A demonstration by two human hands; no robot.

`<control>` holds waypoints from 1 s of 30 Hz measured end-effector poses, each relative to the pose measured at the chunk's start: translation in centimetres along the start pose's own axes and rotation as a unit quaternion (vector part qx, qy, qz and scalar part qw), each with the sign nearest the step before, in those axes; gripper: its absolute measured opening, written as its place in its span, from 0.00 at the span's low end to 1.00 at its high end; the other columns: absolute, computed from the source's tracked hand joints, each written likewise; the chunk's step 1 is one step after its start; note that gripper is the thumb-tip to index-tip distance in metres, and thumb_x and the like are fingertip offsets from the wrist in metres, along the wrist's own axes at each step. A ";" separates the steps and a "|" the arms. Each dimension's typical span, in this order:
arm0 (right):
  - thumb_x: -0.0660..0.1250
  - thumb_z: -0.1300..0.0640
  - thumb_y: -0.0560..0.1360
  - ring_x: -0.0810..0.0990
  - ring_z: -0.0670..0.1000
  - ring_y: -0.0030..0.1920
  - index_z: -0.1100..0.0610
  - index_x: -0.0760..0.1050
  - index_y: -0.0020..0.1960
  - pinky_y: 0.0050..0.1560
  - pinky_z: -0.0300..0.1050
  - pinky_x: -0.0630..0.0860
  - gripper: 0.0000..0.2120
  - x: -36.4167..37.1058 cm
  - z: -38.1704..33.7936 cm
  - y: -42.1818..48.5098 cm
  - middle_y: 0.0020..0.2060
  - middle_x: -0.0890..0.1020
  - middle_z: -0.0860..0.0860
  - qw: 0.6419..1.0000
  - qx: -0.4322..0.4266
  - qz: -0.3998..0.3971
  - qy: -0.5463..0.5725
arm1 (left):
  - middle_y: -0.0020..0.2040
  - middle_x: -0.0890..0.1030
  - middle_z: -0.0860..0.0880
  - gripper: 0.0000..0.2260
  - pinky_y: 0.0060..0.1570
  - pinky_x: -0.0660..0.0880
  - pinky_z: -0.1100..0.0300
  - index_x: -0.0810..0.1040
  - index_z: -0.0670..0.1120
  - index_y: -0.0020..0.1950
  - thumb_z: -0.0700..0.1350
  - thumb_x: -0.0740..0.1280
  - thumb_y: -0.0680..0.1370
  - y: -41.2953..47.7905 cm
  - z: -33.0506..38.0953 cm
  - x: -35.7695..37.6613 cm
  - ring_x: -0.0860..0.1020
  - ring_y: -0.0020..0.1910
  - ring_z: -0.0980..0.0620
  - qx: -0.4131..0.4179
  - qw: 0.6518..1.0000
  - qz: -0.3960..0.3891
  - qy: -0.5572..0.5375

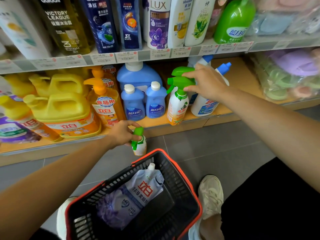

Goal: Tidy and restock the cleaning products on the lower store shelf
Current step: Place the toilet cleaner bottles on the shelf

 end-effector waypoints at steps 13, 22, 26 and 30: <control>0.78 0.57 0.71 0.80 0.47 0.47 0.49 0.72 0.71 0.50 0.52 0.83 0.31 -0.5 -1.7 -1.2 0.54 0.78 0.57 0.944 0.014 -0.152 0.293 | 0.81 0.61 0.52 0.26 0.74 0.64 0.51 0.72 0.57 0.75 0.41 0.72 0.79 0.7 0.2 -1.4 0.60 0.79 0.51 0.134 0.950 -0.205 0.192; 0.76 0.60 0.73 0.85 0.48 0.42 0.50 0.76 0.66 0.47 0.51 0.84 0.23 -0.1 -2.1 -1.2 0.59 0.79 0.57 0.930 0.025 -0.141 0.337 | 0.65 0.72 0.50 0.22 0.60 0.77 0.57 0.76 0.57 0.68 0.52 0.75 0.75 1.5 -0.7 -1.4 0.73 0.64 0.48 0.184 0.943 -0.101 0.258; 0.65 0.74 0.73 0.82 0.44 0.51 0.49 0.71 0.73 0.46 0.43 0.83 0.33 -0.3 -1.7 -0.7 0.65 0.78 0.50 0.935 0.025 -0.141 0.326 | 0.64 0.73 0.49 0.29 0.60 0.78 0.50 0.75 0.57 0.69 0.69 0.67 0.73 1.3 -0.9 -1.2 0.75 0.64 0.46 0.138 0.921 -0.037 0.362; 0.66 0.73 0.72 0.76 0.49 0.65 0.53 0.67 0.76 0.60 0.38 0.75 0.35 -0.5 -0.8 -0.3 0.65 0.78 0.53 0.966 0.034 -0.078 0.243 | 0.62 0.79 0.50 0.37 0.51 0.80 0.52 0.77 0.56 0.68 0.78 0.57 0.69 0.6 -0.4 -0.6 0.79 0.58 0.48 0.136 0.885 0.038 0.443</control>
Point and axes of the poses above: each hand's wrist, its own y-axis towards the middle knuckle, its own x-axis out of the palm, z = x × y, the point moved 3 cm from there along y, towards the middle knuckle
